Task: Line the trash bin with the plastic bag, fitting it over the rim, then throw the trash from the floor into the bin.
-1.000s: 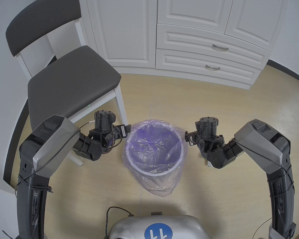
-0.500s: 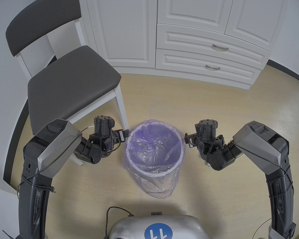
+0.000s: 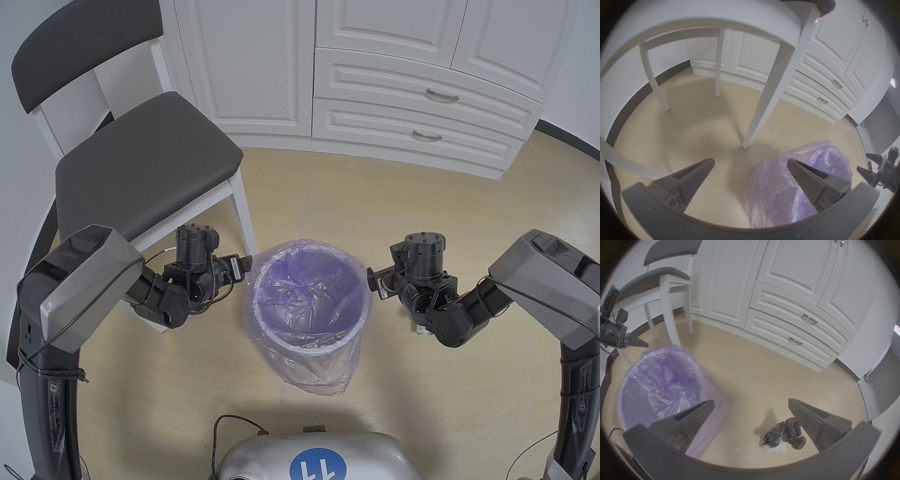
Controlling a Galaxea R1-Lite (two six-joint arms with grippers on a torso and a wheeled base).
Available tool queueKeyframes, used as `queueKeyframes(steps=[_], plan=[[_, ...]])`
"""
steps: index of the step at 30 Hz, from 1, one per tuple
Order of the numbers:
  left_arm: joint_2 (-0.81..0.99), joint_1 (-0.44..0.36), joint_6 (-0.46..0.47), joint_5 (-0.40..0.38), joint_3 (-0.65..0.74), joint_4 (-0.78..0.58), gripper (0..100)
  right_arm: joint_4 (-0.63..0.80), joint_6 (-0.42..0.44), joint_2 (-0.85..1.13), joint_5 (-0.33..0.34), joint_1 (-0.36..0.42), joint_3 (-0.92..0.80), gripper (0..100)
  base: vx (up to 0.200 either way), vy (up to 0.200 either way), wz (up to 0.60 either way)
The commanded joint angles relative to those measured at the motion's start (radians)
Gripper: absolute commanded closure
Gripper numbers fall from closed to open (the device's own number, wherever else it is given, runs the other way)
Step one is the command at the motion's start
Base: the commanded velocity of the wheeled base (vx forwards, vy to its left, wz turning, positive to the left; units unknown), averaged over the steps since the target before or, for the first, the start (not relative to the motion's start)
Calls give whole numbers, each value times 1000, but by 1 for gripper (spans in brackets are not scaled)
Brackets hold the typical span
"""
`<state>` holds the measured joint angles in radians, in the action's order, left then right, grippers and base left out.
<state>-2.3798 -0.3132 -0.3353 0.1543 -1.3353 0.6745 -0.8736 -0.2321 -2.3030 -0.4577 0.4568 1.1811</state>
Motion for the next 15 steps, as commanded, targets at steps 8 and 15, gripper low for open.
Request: queueKeyframes(steps=[8,15], plan=[[215,-1,22,-2,361,238,0,278,0,16,-3,214,223,0,0,0,0],[269,6,50,-13,424,251,0,438,54,-65,-6,273,407,100,0,0,0]])
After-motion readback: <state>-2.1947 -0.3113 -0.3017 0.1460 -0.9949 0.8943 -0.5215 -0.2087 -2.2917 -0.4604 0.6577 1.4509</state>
